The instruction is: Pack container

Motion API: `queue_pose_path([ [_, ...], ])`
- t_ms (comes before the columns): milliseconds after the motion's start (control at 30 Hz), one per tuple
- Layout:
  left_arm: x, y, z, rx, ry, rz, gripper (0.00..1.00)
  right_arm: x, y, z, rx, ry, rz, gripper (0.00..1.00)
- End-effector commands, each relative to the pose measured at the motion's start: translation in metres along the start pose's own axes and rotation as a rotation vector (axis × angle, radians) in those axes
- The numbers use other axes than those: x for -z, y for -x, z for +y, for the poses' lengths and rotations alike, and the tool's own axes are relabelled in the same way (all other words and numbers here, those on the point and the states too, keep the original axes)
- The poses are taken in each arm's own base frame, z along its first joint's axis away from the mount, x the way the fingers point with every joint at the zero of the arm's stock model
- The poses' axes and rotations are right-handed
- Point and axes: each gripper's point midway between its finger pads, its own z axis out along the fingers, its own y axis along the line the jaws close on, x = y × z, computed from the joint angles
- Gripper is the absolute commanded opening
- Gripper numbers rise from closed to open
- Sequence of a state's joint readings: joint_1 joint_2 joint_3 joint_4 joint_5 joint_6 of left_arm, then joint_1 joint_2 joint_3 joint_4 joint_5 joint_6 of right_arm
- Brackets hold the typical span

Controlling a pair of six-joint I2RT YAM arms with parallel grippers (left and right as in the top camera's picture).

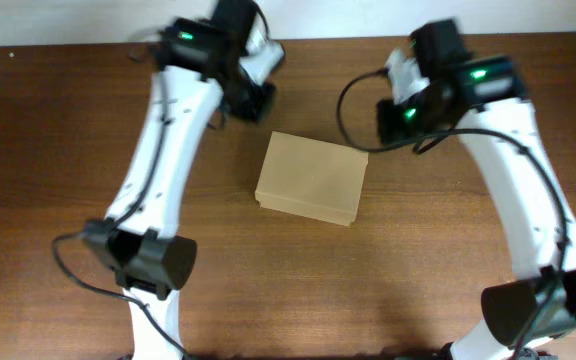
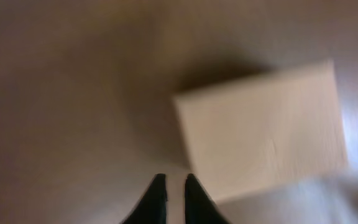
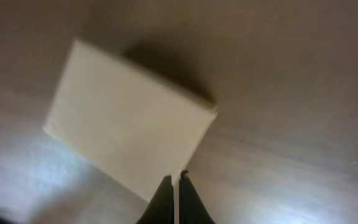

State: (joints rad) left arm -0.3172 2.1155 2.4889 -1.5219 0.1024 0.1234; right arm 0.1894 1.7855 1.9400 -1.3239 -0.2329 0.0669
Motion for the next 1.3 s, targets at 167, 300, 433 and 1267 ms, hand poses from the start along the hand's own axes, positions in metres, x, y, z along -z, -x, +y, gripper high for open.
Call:
queue_pose_path([
  [167,0.166,0.002,0.079,0.142,0.328,-0.345,0.22,0.164,0.026,-0.001,0.034,-0.187,-0.334,0.04],
  [300,0.198,-0.025,0.084,0.17,0.391,-0.346,0.26,0.213,0.013,0.008,0.046,-0.191,-0.445,0.04],
  [433,0.242,-0.038,0.075,0.17,0.417,-0.444,0.35,0.264,-0.014,0.018,0.061,-0.19,-0.572,0.04],
  [1267,0.306,-0.072,0.054,0.167,0.439,-0.587,0.99,0.338,-0.073,0.033,0.088,-0.173,-0.778,0.99],
])
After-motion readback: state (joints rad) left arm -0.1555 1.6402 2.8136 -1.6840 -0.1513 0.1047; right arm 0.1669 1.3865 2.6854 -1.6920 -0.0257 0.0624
